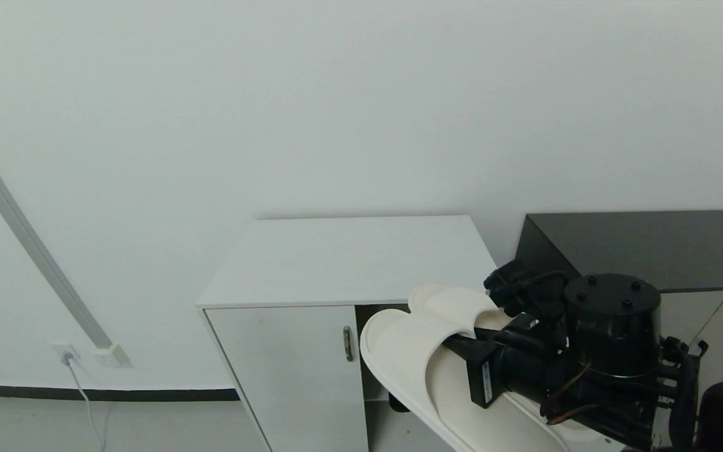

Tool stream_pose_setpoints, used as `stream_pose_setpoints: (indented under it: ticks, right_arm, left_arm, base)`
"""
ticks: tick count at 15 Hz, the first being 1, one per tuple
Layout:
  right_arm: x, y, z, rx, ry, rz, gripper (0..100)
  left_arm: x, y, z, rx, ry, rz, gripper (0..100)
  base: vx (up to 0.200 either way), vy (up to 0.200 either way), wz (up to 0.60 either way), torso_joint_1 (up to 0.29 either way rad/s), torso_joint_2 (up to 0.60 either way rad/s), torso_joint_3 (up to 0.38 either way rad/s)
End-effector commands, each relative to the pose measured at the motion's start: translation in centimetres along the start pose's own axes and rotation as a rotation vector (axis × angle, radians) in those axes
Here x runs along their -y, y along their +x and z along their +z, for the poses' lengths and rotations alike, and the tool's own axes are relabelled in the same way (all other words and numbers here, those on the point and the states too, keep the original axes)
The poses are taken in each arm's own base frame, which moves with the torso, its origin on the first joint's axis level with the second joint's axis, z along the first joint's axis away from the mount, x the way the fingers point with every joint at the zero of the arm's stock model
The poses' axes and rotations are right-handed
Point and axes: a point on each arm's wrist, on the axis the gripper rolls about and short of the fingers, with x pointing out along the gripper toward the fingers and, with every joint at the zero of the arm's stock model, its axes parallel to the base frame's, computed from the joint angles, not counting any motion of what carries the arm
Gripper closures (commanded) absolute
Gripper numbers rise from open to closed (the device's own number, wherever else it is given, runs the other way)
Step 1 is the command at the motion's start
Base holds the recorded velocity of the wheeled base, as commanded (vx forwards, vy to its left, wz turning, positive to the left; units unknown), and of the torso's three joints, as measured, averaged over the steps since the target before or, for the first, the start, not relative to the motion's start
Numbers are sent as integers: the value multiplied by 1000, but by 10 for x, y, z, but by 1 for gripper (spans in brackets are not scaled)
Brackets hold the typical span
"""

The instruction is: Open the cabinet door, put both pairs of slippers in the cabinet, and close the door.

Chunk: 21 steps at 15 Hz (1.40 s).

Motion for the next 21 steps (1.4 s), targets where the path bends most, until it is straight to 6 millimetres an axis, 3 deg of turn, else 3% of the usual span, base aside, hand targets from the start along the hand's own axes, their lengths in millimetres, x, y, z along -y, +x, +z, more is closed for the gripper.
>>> stream_pose_setpoints:
  ticks: [1, 10, 21]
  right_arm:
    - [1, 0, -1, -3, 0, -1, 100]
    - [-2, -1, -3, -11, -3, 6, 100]
    - [-2, -2, -5, -19, -4, 9, 100]
  left_arm:
    - [0, 0, 0, 0, 0, 0, 100]
    - [0, 0, 0, 0, -5, 0, 100]
    - [0, 0, 0, 0, -6, 0, 100]
  base:
    - [0, 0, 0, 0, 0, 0]
    - [0, 0, 0, -11, 23, 13]
    - [0, 0, 0, -174, 407, 225]
